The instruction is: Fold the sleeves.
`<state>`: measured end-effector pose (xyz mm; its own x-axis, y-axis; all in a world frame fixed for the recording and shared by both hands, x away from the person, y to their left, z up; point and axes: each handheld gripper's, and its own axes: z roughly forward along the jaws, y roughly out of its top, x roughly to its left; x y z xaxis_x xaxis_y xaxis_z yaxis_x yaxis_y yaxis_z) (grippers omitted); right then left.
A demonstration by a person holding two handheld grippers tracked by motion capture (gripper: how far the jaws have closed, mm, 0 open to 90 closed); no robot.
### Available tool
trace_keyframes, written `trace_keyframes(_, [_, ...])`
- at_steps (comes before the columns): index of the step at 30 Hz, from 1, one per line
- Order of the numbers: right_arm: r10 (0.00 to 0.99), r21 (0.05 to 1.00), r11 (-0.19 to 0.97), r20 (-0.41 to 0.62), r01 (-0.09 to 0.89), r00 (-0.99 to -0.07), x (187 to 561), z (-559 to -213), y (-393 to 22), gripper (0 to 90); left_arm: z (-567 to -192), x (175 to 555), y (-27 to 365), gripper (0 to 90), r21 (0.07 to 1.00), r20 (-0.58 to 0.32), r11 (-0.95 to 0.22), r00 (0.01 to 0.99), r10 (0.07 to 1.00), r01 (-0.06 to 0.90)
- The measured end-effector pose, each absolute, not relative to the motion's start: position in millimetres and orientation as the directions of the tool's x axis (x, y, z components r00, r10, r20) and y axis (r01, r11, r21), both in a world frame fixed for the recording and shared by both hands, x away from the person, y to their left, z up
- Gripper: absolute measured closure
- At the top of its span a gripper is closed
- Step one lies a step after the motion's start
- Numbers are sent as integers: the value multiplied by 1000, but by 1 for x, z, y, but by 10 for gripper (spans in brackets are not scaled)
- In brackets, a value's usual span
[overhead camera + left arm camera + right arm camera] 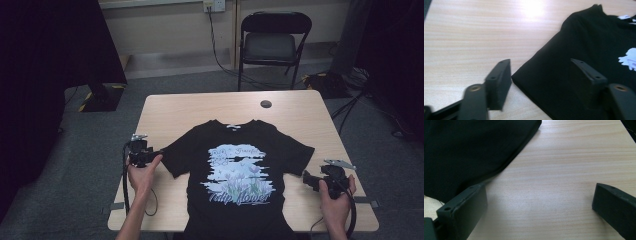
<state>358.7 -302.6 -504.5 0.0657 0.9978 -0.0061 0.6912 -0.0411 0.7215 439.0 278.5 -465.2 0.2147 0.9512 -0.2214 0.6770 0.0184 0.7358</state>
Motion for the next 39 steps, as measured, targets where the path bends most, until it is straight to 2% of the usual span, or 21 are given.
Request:
trace_keyframes(7, [998, 721, -42, -5, 691, 66, 359, -504, -303, 0, -476, 443, 277, 517, 731, -202, 10, 202, 958, 682])
trace_keyframes(17, [998, 721, -42, -6, 691, 66, 359, -504, -303, 0, -483, 447, 280, 537, 715, -213, 35, 170, 962, 699])
trace_keyframes(23, [998, 721, -41, -6, 691, 66, 359, -504, -303, 0, -486, 448, 276, 557, 716, -186, 24, 157, 970, 698])
trace_keyframes(25, [998, 721, -41, -6, 691, 66, 359, -504, -303, 0, -488, 449, 275, 573, 709, -147, 16, 126, 981, 705])
trace_keyframes(27, [998, 721, -41, -6, 691, 66, 359, -504, -303, 0, -490, 450, 276, 587, 707, -173, 38, 121, 978, 706])
trace_keyframes(30, [998, 721, -42, -6, 691, 66, 359, -504, -303, 0, -489, 450, 275, 613, 707, -161, 31, 119, 980, 706])
trace_keyframes(39, [998, 721, -41, -6, 691, 66, 359, -504, -303, 0, -494, 451, 269, 798, 737, -126, 7, 127, 984, 676])
